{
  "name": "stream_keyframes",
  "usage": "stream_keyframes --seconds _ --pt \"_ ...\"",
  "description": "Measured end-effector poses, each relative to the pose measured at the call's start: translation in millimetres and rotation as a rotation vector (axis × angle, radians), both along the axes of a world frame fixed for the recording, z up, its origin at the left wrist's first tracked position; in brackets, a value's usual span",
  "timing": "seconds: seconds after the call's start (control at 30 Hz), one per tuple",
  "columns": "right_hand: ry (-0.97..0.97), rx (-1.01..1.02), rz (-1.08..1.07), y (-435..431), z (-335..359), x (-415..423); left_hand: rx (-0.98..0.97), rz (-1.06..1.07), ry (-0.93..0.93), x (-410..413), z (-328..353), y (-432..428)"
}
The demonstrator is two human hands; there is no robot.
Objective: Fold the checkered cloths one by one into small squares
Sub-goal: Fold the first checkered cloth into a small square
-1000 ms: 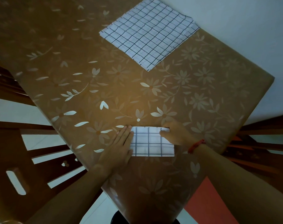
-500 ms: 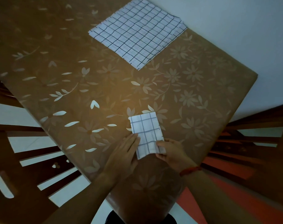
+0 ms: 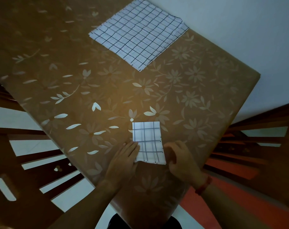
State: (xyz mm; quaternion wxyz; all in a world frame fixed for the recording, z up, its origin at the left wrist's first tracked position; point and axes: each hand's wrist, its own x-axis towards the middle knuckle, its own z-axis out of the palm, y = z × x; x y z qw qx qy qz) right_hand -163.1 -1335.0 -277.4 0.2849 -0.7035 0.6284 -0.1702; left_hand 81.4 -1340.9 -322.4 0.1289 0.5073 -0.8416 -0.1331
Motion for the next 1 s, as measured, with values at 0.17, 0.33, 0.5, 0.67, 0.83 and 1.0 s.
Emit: stream_keyframes --seconds 0.17,0.33,0.5,0.67,0.83,1.0 --pt "0.171 -0.101 0.211 1.6 -4.7 8.2 0.011 0.002 -0.013 1.3 0.9 1.1" --pt "0.182 -0.165 0.233 -5.1 -8.3 13.2 0.020 0.001 0.016 2.2 1.7 2.1" --pt "0.115 -0.122 0.155 -12.7 -10.0 13.5 0.028 0.037 0.118 7.4 0.1 1.0" --pt "0.012 0.006 -0.019 -26.4 -8.4 20.3 0.106 0.184 0.238 4.7 4.8 -7.4" --pt "-0.032 0.071 -0.119 -37.6 -9.8 25.2 0.212 0.347 0.275 -1.6 10.2 -28.3" --pt "-0.041 0.145 -0.215 -50.8 -10.0 30.1 0.300 0.436 0.258 -2.1 4.6 -42.6"
